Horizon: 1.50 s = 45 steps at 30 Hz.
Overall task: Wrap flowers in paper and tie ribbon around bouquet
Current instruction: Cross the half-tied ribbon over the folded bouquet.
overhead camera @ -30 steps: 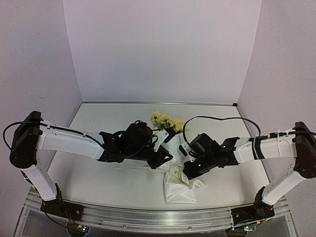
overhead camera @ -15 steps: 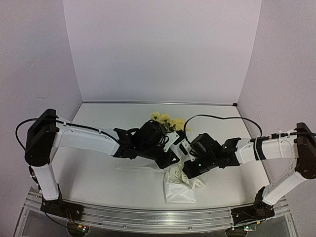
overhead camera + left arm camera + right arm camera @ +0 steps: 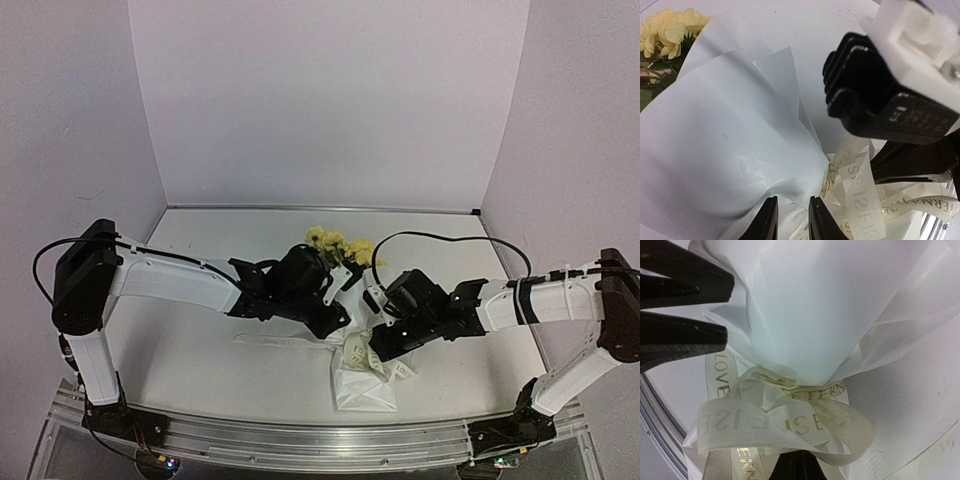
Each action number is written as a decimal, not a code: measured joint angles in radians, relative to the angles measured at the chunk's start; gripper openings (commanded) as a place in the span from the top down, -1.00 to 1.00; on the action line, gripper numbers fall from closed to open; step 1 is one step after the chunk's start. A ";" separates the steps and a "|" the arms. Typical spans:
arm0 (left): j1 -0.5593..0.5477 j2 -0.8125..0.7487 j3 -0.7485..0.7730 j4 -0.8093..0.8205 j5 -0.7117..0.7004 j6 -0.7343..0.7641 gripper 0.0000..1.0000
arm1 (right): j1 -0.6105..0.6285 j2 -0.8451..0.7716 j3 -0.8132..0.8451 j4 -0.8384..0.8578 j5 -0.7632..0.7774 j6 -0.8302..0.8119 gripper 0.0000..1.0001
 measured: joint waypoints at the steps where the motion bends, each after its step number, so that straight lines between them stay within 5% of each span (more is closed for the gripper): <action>1: 0.000 0.010 0.006 -0.009 0.005 0.000 0.58 | 0.000 0.000 0.000 0.000 0.000 0.000 1.00; 30: -0.015 0.042 -0.007 0.020 0.187 0.063 0.31 | -0.002 0.041 0.040 -0.015 -0.049 0.010 1.00; 45: -0.012 0.028 -0.034 0.069 0.154 0.065 0.34 | -0.006 0.046 0.058 -0.017 -0.061 -0.003 1.00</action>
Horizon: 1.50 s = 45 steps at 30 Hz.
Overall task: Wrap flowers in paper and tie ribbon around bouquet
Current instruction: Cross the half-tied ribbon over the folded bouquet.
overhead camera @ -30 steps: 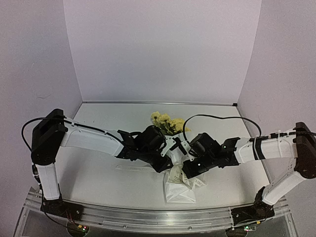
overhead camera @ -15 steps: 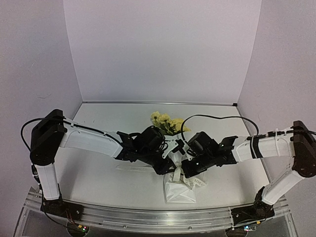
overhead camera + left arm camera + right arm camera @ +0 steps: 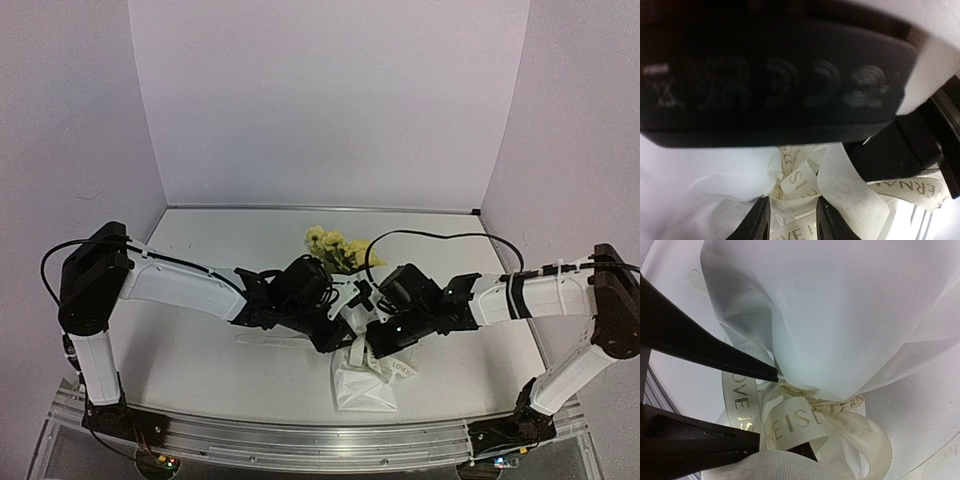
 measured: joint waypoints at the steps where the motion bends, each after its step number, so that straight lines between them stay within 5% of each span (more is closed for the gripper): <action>1: 0.001 -0.003 -0.004 0.004 0.001 0.000 0.35 | 0.000 0.001 0.001 0.001 -0.001 -0.004 1.00; 14: 0.014 -0.033 -0.063 0.061 0.023 0.017 0.55 | -0.014 0.005 0.004 0.025 -0.027 -0.066 1.00; 45: 0.072 0.012 0.016 0.037 0.123 0.005 0.48 | -0.017 0.004 -0.015 0.069 0.056 -0.127 1.00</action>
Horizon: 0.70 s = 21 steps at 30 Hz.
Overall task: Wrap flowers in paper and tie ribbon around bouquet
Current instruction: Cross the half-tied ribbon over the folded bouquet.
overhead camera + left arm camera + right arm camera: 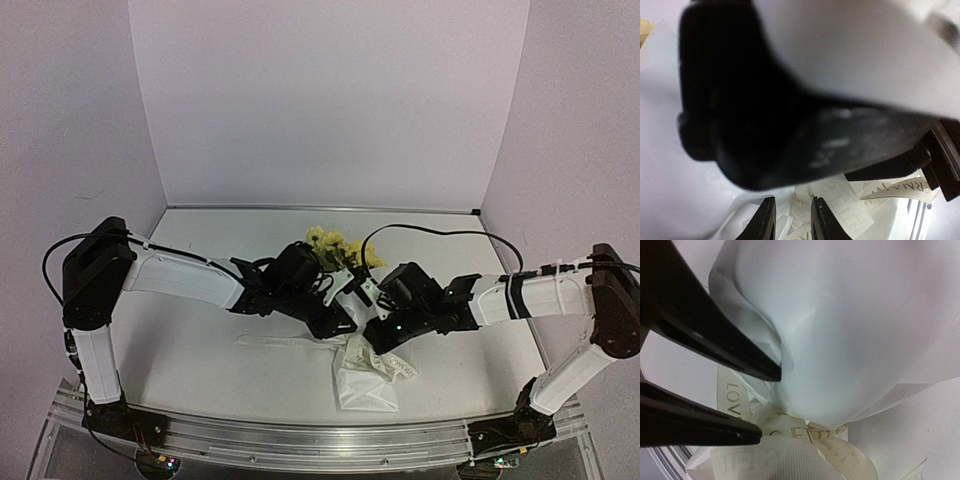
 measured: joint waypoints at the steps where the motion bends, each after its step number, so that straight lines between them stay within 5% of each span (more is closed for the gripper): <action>1: -0.001 0.000 0.000 -0.005 0.006 0.002 0.48 | 0.000 0.000 -0.006 0.008 0.002 0.000 1.00; 21: -0.056 -0.010 -0.013 -0.016 0.012 0.011 0.50 | -0.005 -0.005 -0.117 0.280 -0.011 0.108 1.00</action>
